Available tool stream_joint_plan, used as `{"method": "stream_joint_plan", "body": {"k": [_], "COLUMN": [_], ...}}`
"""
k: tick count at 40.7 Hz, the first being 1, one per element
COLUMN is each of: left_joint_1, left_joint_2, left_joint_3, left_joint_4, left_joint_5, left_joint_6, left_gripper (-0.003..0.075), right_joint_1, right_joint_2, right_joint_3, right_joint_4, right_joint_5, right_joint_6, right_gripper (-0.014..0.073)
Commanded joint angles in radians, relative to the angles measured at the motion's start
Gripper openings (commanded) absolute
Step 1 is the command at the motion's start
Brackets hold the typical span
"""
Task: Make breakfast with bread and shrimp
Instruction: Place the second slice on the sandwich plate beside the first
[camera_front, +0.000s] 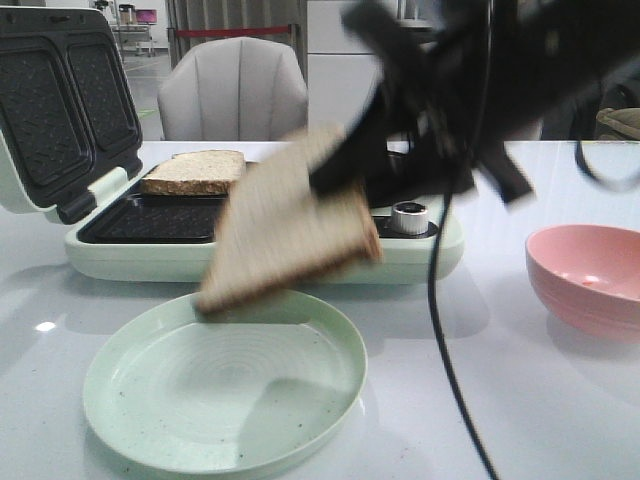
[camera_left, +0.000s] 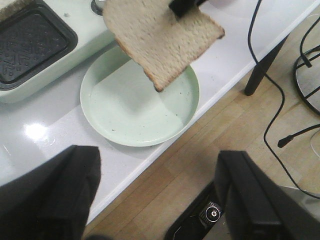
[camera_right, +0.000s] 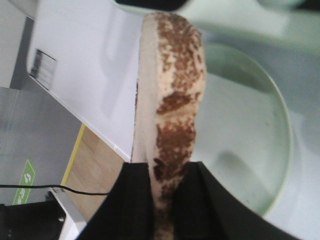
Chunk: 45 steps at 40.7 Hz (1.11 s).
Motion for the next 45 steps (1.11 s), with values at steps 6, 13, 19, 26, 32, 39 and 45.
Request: {"method": "stream_joint_plan", "body": {"k": [6,13,19,26,32,39,45], "left_joint_1": [-0.007,-0.007,-0.007,-0.007,-0.007,-0.007,-0.007], "left_joint_2": [-0.001,-0.001,-0.001,-0.001,-0.001,-0.001,-0.001], "left_joint_3": [-0.028,-0.028,-0.028,-0.028,-0.028,-0.028,-0.028], "left_joint_4": [-0.01,-0.01,-0.009,-0.009,-0.009,-0.009,-0.009], "left_joint_5": [-0.057,-0.057,-0.057,-0.057,-0.057,-0.057,-0.053], "left_joint_6": [0.001,0.001,0.001,0.001,0.001,0.001,0.001], "left_gripper": [0.0531,0.0531,0.0531,0.0531,0.0531,0.0531,0.0531], "right_joint_1": [0.002,0.012,0.045,0.097,0.109,0.107,0.089], "right_joint_2": [0.0,0.148,0.301,0.468,0.571,0.604,0.603], "right_joint_3": [-0.234,-0.381,-0.524,-0.692,-0.776,-0.78,-0.78], "right_joint_4": [0.107,0.184,0.199,0.199,0.199,0.196,0.159], "right_joint_5": [-0.011,-0.017,-0.01,0.003,-0.024,-0.055,-0.065], "right_joint_6": [-0.017,-0.018,-0.018,-0.018,-0.013,-0.008,-0.008], "right_gripper": [0.0044,0.0044,0.0046,0.0046,0.0087,0.037,0.0505]}}
